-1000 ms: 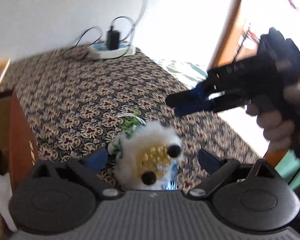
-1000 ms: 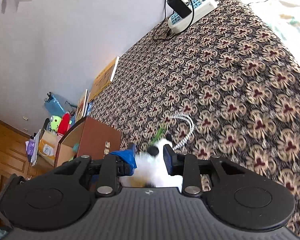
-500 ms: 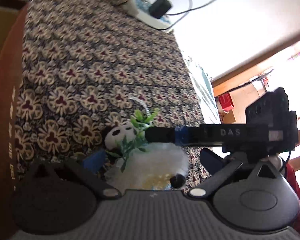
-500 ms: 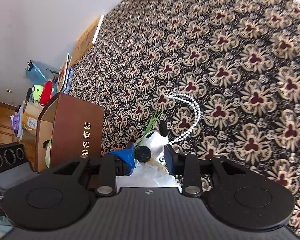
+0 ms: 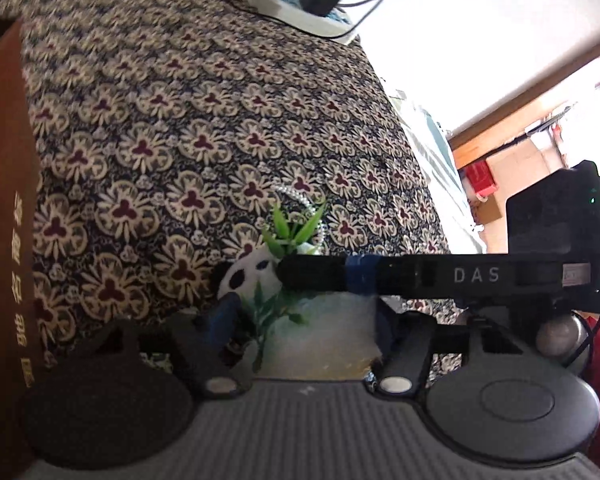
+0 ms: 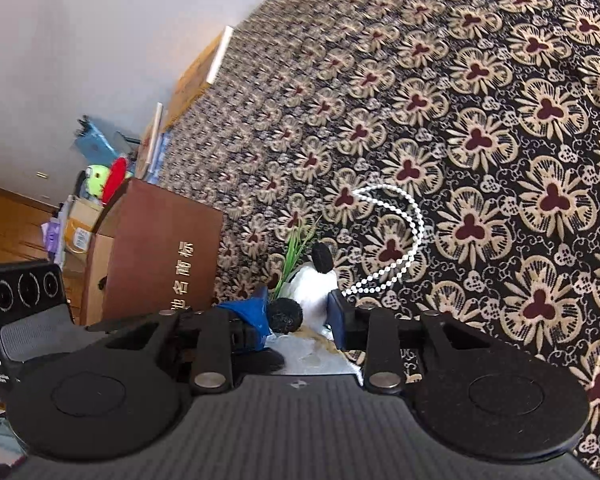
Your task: Organize soft objects
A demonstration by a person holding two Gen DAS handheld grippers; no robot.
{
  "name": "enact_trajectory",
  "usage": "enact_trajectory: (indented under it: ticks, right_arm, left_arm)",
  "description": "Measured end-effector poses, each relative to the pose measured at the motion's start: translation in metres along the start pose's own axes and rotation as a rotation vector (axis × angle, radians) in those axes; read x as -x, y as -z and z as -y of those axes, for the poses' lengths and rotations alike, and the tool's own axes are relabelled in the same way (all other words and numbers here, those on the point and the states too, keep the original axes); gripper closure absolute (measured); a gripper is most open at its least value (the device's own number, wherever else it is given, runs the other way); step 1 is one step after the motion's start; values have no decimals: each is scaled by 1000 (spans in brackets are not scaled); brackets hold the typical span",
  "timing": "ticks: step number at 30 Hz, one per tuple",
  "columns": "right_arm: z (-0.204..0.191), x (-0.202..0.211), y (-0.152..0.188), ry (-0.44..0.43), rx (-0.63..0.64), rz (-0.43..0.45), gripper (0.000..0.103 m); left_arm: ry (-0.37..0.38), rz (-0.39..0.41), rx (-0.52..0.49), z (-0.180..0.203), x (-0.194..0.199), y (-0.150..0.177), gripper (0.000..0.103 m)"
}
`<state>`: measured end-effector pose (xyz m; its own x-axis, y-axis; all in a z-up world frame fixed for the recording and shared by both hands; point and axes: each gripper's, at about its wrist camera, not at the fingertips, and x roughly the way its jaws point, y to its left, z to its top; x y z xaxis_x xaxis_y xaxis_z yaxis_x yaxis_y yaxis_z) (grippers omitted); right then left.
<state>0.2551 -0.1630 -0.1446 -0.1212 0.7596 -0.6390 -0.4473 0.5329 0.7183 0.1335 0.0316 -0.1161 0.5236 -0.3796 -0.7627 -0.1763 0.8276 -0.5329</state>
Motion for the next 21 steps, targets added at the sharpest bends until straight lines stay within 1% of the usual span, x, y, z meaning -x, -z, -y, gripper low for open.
enact_trajectory:
  ticks: [3,6,15,21]
  right_arm:
    - [1,2,6,-23,4,29,91]
    - [2,5,10,-40,-4,58,92]
    - [1,19,24,-78,-12,146,95]
    - [-11,30,33,-73,32,214,96]
  left_arm:
    - [-34,6,-62,11,1,2,44]
    - [-57,9,-100,20,2,2,46]
    - [-99,17,-151,37,7,2,49]
    - [-119,30,-184,45,16,6,51]
